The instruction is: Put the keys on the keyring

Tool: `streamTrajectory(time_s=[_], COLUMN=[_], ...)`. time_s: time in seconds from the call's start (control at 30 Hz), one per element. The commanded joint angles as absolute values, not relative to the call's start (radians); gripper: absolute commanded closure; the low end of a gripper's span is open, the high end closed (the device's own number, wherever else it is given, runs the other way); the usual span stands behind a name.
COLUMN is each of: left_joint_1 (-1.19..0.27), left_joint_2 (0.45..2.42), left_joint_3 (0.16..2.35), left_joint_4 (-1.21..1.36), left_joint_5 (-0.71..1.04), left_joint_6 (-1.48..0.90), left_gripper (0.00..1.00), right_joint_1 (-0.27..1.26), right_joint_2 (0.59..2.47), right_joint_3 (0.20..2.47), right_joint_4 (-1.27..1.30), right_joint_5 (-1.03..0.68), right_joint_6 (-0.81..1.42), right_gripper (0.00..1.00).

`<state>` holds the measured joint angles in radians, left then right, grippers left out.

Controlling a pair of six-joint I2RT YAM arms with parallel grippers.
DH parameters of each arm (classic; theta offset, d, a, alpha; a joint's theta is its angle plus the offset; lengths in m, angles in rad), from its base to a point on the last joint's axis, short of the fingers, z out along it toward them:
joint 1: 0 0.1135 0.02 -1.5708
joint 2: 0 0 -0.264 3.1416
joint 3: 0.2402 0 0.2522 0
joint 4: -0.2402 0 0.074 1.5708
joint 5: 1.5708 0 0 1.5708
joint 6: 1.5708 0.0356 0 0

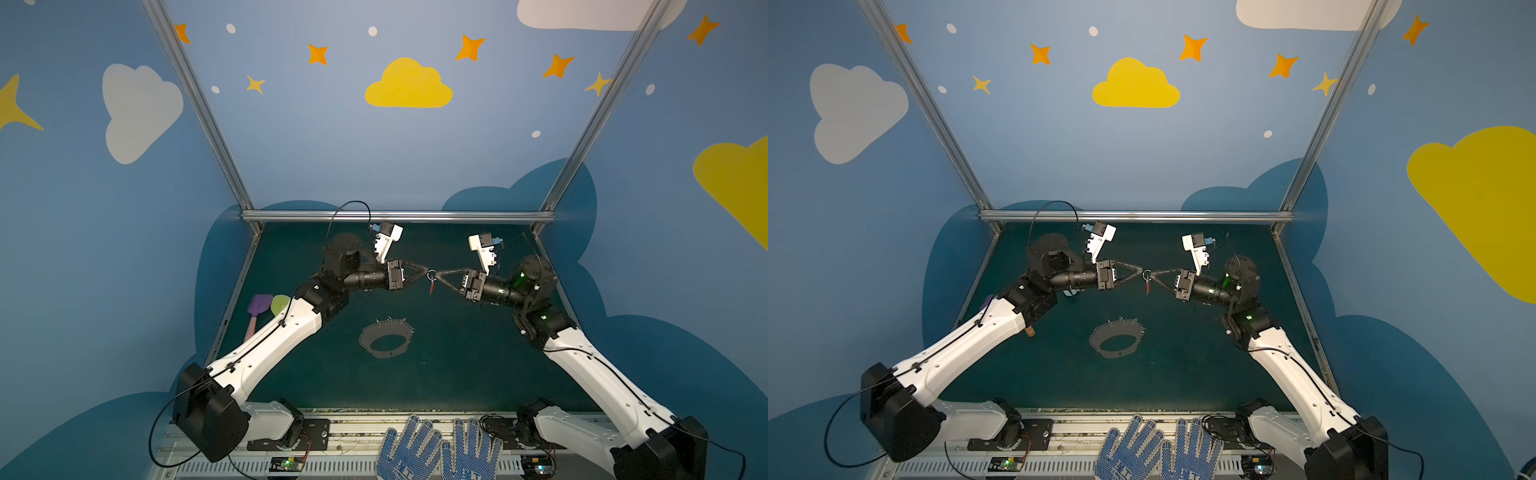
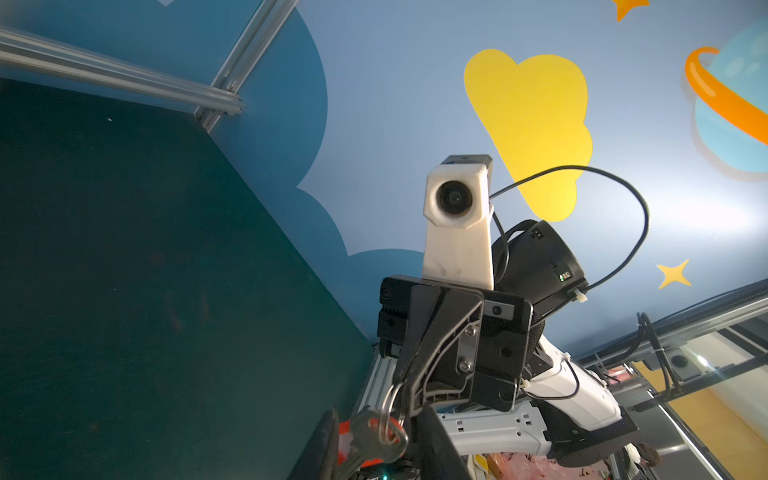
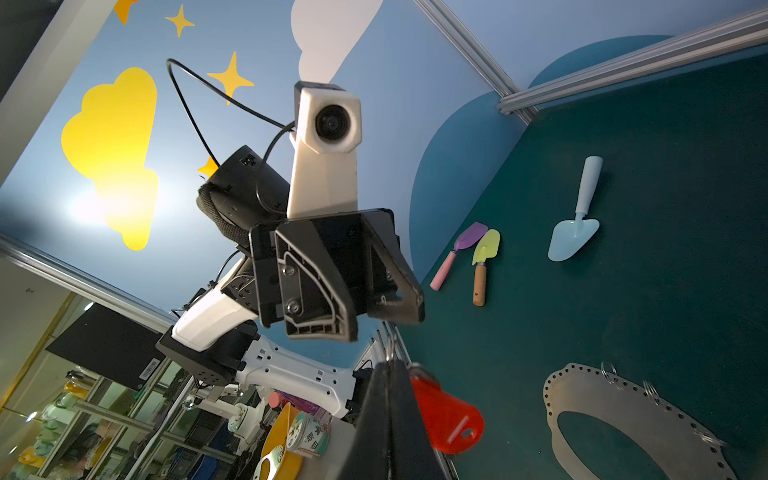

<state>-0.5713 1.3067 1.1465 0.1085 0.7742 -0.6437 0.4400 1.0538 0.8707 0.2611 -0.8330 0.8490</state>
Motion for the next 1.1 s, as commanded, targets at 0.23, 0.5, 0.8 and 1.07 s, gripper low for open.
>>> streamTrajectory(time_s=[0.23,0.5,0.8,1.07], left_joint_1=[-0.528,-0.526,-0.533,-0.562], left_joint_2=[1.192,1.158,1.165,1.227], left_joint_3=[1.022,0.897,0.760,0.709], left_joint_4=[0.034,-0.087,-0.130,-0.123], left_joint_5=[0.609,0.471,0.388,0.328], left_joint_6=[-0.628,-0.613,-0.612,-0.650], left_gripper=[0.55,0.48,0.44,0.43], right_joint_1=[0.402,0.360,0.314,0.282], right_joint_2=[1.030,1.026,1.010,0.990], right_joint_3=[0.844,0.783,0.710,0.678], right_joint_4=[0.201,0.159,0.094,0.066], right_joint_5=[-0.824,-0.818,-0.791,-0.784], right_joint_6=[0.782,0.739,0.673,0.645], right_gripper=[1.00,1.00,1.00,1.00])
